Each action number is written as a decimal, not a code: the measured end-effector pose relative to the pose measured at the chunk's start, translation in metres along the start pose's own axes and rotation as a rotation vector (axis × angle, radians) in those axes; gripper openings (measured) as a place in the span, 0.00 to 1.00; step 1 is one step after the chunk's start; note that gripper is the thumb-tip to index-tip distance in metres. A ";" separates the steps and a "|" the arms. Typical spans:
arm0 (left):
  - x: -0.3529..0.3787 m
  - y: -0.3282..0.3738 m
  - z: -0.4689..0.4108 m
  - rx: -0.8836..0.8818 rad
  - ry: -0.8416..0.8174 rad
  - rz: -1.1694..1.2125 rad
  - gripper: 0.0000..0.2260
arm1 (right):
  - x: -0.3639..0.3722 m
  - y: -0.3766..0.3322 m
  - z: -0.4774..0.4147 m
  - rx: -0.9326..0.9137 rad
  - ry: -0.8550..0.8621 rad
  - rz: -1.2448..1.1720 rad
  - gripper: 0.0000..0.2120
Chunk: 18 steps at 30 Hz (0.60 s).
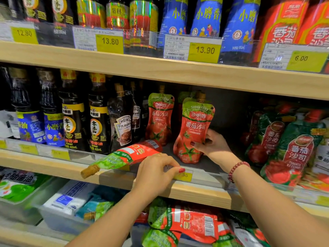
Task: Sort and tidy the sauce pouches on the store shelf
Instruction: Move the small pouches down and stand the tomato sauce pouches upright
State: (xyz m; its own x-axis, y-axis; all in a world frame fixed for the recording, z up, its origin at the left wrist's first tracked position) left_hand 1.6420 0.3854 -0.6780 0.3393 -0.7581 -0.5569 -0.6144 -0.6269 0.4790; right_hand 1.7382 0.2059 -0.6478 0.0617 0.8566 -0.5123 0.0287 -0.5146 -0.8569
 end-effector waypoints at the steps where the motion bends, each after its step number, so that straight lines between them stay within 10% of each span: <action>1: 0.000 0.001 0.000 -0.004 -0.004 0.000 0.05 | 0.000 0.000 0.000 0.010 -0.003 0.005 0.25; 18: -0.007 0.008 -0.004 0.020 -0.118 -0.062 0.06 | -0.012 0.002 0.018 0.126 0.058 -0.023 0.36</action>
State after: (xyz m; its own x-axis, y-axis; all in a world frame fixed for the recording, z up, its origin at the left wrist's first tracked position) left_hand 1.6378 0.3847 -0.6676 0.2916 -0.6912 -0.6612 -0.6093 -0.6671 0.4287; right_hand 1.7200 0.1958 -0.6443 0.1199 0.8626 -0.4914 -0.0950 -0.4827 -0.8706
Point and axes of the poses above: each hand's wrist, its own z-axis away from the middle knuckle, its own x-axis out of the palm, y = z × x, the point moved 5 cm from there along -z, towards the middle knuckle, and after that the axes turned 14 degrees about x, right-handed, at the moved point
